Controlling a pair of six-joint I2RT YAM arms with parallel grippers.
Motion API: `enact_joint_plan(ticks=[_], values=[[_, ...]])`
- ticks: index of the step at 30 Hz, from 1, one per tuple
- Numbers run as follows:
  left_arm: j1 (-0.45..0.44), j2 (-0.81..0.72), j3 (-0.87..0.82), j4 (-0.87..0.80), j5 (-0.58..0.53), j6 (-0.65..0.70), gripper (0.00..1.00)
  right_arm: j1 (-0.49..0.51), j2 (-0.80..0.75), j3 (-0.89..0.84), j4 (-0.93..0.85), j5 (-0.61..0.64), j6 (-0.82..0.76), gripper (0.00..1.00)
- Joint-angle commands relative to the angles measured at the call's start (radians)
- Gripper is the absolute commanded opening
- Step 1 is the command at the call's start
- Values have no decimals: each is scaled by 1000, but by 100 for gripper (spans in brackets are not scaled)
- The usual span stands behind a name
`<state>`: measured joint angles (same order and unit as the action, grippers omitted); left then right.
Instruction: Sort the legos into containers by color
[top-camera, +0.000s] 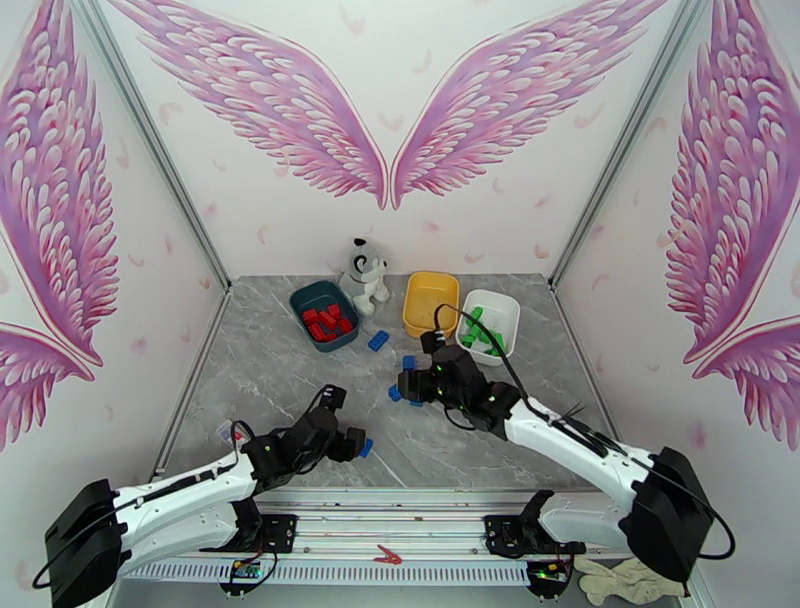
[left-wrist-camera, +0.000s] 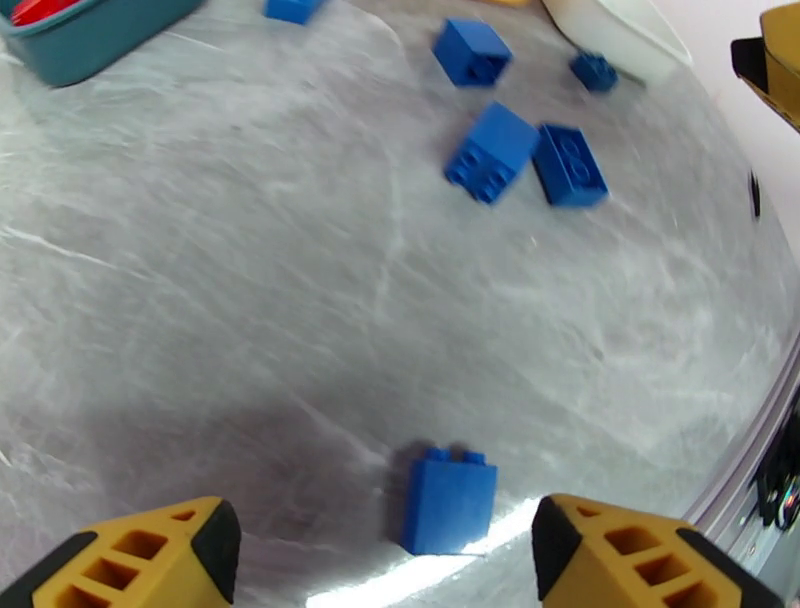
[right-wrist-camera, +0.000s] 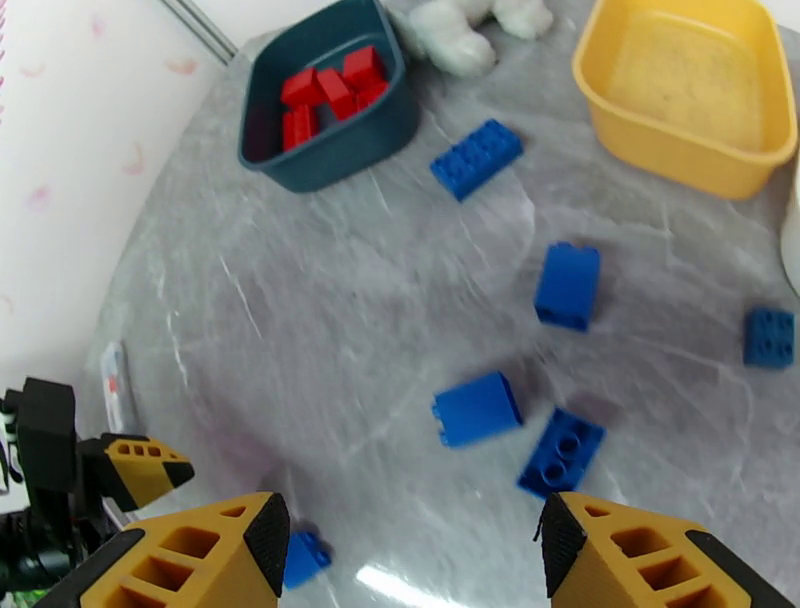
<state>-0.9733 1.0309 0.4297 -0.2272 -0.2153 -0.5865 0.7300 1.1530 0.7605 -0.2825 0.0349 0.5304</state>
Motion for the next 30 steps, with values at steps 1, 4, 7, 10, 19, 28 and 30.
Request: enact_joint_plan(ticks=[1,4,7,10,19,28,30], values=[[-44,43,42,-58,-35,-3,81,28,-128,-73,-57,68,36,73],[-74,97,90,-63,-57,3,81,51,-214,-115,-92,89,50,74],[-96,178,127,-63,-68,15,80,60,-268,-137,-124,105,56,74],[-104,280,165,-55,-66,29,77,59,-297,-148,-141,115,59,74],[-109,447,238,-83,-77,34,69,62,-320,-158,-148,119,62,74],[-113,476,253,-116,-30,50,54,62,-322,-150,-141,123,59,74],[-116,491,257,-115,-25,52,50,63,-321,-148,-137,124,57,73]])
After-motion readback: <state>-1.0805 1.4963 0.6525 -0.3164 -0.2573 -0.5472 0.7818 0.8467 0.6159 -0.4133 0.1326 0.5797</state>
